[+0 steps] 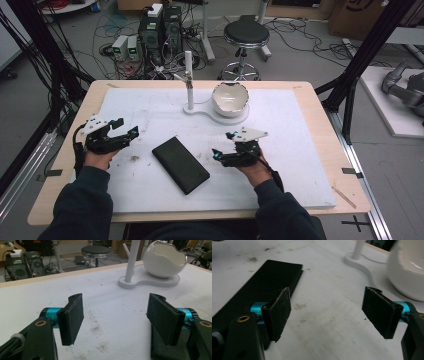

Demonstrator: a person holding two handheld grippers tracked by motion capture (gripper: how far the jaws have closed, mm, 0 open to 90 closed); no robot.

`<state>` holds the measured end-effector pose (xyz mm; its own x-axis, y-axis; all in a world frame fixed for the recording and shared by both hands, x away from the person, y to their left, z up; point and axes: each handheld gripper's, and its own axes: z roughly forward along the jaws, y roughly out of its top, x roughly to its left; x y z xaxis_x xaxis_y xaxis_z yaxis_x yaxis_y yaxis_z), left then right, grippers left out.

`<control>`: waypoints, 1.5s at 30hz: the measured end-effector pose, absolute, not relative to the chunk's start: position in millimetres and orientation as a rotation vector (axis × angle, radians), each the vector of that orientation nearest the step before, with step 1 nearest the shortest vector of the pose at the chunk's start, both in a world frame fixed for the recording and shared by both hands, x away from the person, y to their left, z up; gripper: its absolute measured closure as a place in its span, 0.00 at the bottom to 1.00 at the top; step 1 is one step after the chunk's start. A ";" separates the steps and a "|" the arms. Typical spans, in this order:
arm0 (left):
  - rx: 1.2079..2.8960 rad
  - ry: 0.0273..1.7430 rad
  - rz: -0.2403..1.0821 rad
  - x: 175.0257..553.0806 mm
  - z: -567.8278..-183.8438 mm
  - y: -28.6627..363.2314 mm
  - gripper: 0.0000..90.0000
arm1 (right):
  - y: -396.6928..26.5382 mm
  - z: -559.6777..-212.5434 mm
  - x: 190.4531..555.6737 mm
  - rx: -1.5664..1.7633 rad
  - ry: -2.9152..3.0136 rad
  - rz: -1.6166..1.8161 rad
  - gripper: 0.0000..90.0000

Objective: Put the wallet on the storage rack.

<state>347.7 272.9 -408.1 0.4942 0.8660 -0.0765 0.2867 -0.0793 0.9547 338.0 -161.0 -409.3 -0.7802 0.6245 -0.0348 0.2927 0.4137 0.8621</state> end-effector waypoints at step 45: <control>1.623 1.046 0.645 350.3 -415.0 286.2 0.36 | -112.3 -444.9 358.3 0.960 2.713 1.382 1.00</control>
